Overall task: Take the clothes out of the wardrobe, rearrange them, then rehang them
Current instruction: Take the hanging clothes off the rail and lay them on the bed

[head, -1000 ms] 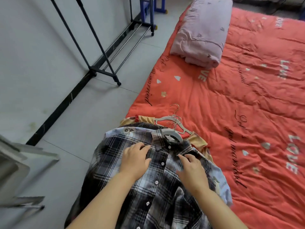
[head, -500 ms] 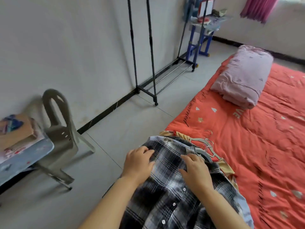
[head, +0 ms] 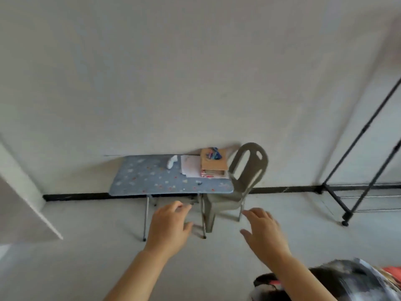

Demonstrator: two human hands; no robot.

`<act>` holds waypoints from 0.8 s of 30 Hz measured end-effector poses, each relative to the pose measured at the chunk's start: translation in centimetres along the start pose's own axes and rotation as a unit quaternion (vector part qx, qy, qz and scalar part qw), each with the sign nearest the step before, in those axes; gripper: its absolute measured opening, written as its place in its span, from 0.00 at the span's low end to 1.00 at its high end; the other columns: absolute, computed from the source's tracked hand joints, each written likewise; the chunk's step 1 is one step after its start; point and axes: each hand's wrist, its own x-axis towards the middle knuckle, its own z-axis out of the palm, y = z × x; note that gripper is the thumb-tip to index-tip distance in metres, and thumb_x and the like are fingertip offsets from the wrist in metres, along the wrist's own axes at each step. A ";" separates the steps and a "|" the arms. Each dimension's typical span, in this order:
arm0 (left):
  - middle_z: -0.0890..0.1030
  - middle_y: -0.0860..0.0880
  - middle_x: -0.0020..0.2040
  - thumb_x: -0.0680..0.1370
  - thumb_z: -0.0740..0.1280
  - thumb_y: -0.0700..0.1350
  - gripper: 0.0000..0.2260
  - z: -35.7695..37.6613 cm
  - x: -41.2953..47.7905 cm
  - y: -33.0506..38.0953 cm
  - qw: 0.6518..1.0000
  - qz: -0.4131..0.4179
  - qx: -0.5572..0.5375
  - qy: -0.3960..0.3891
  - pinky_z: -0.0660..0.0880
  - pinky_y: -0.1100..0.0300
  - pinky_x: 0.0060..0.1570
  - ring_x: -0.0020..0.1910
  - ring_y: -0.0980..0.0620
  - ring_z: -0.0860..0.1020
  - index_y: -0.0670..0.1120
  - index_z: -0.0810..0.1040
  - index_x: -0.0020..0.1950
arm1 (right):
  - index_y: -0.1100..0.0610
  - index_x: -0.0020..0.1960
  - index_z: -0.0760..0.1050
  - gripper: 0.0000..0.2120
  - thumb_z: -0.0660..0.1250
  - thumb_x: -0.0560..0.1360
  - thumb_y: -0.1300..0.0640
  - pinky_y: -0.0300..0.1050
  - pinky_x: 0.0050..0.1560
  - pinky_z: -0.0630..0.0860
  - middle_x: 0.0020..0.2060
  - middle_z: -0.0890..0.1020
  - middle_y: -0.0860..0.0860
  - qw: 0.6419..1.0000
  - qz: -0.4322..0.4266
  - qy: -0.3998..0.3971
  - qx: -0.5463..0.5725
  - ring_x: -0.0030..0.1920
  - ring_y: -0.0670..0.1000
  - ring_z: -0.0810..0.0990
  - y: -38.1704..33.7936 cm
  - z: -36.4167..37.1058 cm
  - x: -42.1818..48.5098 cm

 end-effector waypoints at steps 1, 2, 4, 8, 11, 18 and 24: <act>0.81 0.49 0.41 0.58 0.81 0.46 0.22 -1.7 -1.6 -3.2 0.999 -0.025 0.018 0.013 0.78 0.53 0.34 0.34 0.46 0.80 0.46 0.83 0.49 | 0.48 0.70 0.65 0.23 0.63 0.77 0.49 0.42 0.67 0.63 0.67 0.68 0.45 0.999 -0.032 -0.006 -0.001 0.67 0.49 0.66 -3.6 0.5 0.8; 0.81 0.48 0.41 0.57 0.81 0.46 0.22 -3.3 -3.1 -6.2 0.998 -0.047 0.037 0.027 0.78 0.53 0.34 0.34 0.46 0.80 0.46 0.83 0.49 | 0.49 0.69 0.66 0.22 0.63 0.76 0.49 0.42 0.66 0.63 0.66 0.69 0.45 0.998 -0.063 -0.013 0.002 0.66 0.49 0.66 -7.2 1.1 1.5; 0.81 0.48 0.41 0.56 0.81 0.45 0.22 -6.6 -6.5 -11.6 0.992 -0.095 0.064 0.054 0.78 0.53 0.33 0.34 0.46 0.80 0.45 0.83 0.49 | 0.48 0.70 0.65 0.23 0.64 0.76 0.49 0.42 0.67 0.63 0.67 0.68 0.45 0.992 -0.124 -0.029 0.005 0.67 0.49 0.65 -14.1 2.2 2.5; 0.82 0.50 0.43 0.62 0.79 0.49 0.21 -12.3 -13.2 -19.7 0.972 -0.201 0.115 0.049 0.77 0.56 0.38 0.37 0.50 0.81 0.47 0.82 0.53 | 0.47 0.71 0.62 0.24 0.62 0.77 0.47 0.41 0.67 0.61 0.67 0.67 0.44 0.965 -0.254 -0.059 0.003 0.67 0.48 0.64 -26.4 4.4 3.4; 0.78 0.53 0.55 0.77 0.63 0.54 0.18 -15.2 -17.4 -23.7 0.948 -0.292 0.123 0.042 0.71 0.59 0.55 0.53 0.53 0.76 0.52 0.72 0.66 | 0.47 0.72 0.61 0.25 0.62 0.77 0.47 0.41 0.68 0.60 0.68 0.66 0.44 0.938 -0.336 -0.084 0.003 0.68 0.47 0.64 -34.1 5.8 3.8; 0.71 0.53 0.66 0.80 0.55 0.56 0.22 -19.0 -22.6 -32.3 0.874 -0.444 0.190 0.041 0.63 0.58 0.64 0.64 0.53 0.69 0.53 0.61 0.73 | 0.46 0.72 0.62 0.25 0.63 0.77 0.47 0.42 0.68 0.61 0.66 0.68 0.44 0.868 -0.480 -0.126 -0.016 0.66 0.47 0.66 -48.4 9.2 6.5; 0.73 0.52 0.62 0.79 0.56 0.57 0.20 -22.2 -22.6 -39.4 0.814 -0.535 0.225 0.015 0.66 0.56 0.59 0.61 0.51 0.72 0.53 0.66 0.70 | 0.46 0.71 0.64 0.23 0.62 0.77 0.47 0.41 0.66 0.62 0.65 0.70 0.45 0.804 -0.579 -0.135 -0.023 0.65 0.48 0.68 -58.9 10.4 11.5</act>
